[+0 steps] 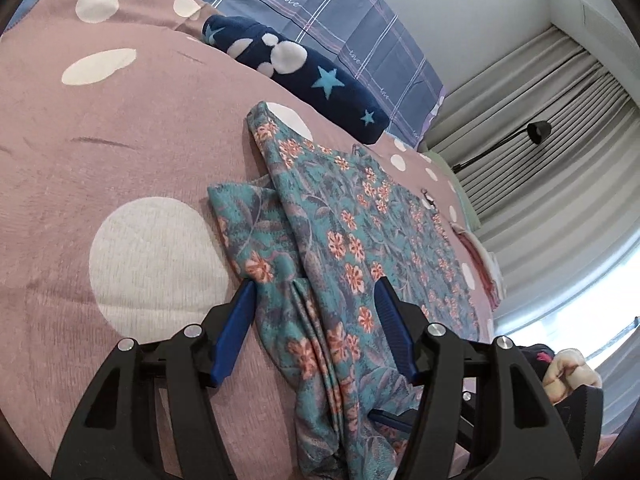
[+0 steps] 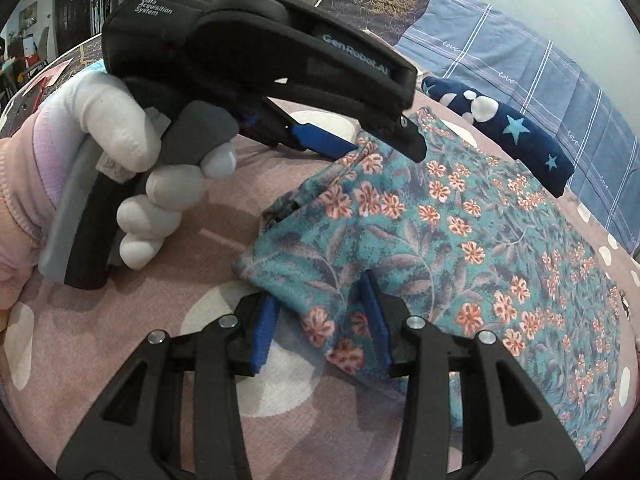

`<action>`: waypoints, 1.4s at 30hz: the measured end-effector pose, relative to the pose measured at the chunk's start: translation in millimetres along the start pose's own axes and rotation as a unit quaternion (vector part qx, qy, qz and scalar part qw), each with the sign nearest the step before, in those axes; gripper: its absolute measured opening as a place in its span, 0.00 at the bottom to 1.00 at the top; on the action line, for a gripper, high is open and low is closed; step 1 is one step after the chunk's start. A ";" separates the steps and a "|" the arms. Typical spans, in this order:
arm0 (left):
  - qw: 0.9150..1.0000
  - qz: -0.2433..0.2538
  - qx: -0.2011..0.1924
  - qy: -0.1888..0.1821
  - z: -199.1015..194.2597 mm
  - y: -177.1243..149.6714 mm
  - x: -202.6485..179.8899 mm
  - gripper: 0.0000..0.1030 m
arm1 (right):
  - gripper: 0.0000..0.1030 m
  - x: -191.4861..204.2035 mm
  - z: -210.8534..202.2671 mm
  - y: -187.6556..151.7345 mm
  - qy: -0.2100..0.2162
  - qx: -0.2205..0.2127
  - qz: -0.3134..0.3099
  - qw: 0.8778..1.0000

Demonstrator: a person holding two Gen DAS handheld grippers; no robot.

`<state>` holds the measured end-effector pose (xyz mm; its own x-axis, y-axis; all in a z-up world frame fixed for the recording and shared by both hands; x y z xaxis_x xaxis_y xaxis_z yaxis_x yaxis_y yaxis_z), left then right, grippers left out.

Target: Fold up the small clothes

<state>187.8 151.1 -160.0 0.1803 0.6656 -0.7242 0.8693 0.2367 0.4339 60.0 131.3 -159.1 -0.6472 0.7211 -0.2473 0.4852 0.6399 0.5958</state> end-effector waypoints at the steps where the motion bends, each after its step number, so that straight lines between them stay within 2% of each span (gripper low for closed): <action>1: 1.000 0.000 0.000 -0.002 0.3 0.2 -0.1 0.60 | 0.41 0.1 0.0 -0.2 0.000 0.000 0.001 1.000; 13: 1.000 0.020 0.011 -0.020 22.3 13.1 -10.6 0.62 | 0.44 -4.8 3.6 -0.8 -0.001 -0.001 0.007 1.000; 19: 0.999 0.020 -0.005 -0.038 22.1 15.9 -10.5 0.62 | 0.45 -3.4 2.8 -1.9 -0.005 -0.004 0.007 1.000; 26: 1.000 0.021 -0.005 -0.023 20.7 16.8 -10.2 0.61 | 0.45 -3.8 2.6 -1.7 0.001 -0.006 0.014 1.000; 27: 1.000 0.019 -0.005 -0.015 22.5 20.2 -8.7 0.54 | 0.45 -3.7 2.6 -1.5 0.000 -0.006 0.013 1.000; 29: 1.000 0.001 -0.013 0.008 24.9 34.2 0.6 0.33 | 0.45 -3.2 2.2 -1.4 -0.001 -0.006 0.012 1.000; 30: 1.000 -0.009 -0.015 0.011 25.9 40.5 5.2 0.15 | 0.45 -3.0 2.3 -1.6 -0.001 -0.006 0.013 1.000; 31: 1.000 -0.025 -0.018 0.007 25.1 47.9 10.6 0.11 | 0.45 -3.4 2.0 -1.7 0.001 -0.007 0.014 1.000; 34: 0.998 -0.032 -0.046 0.008 14.3 67.4 20.0 0.03 | 0.45 -2.7 2.2 -2.1 0.004 -0.008 0.017 1.000; 37: 0.997 -0.030 -0.070 0.024 1.3 83.3 28.8 0.01 | 0.45 -3.1 2.7 -2.7 0.007 -0.009 0.019 1.000; 41: 0.998 -0.023 -0.057 0.025 -8.1 81.1 29.3 0.00 | 0.46 -3.7 3.0 -2.7 0.008 -0.009 0.021 1.000; 42: 0.998 -0.024 -0.050 0.025 -10.5 76.8 29.8 0.07 | 0.46 -4.3 3.0 -2.9 0.010 -0.010 0.022 1.000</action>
<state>255.1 196.5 -142.7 0.1133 0.6860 -0.7188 0.8254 0.3377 0.4524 63.1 127.1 -162.1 -0.6362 0.7436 -0.2055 0.5029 0.6017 0.6205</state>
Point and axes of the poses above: each gripper's, at about its wrist camera, not at the fingertips, and z roughly the way its jaws point, x to its left, y to its top, the point moved 10 cm from there along z, roughly the way its jaws point, and after that the axes turned 4 degrees about -z, right-handed, at the moved point
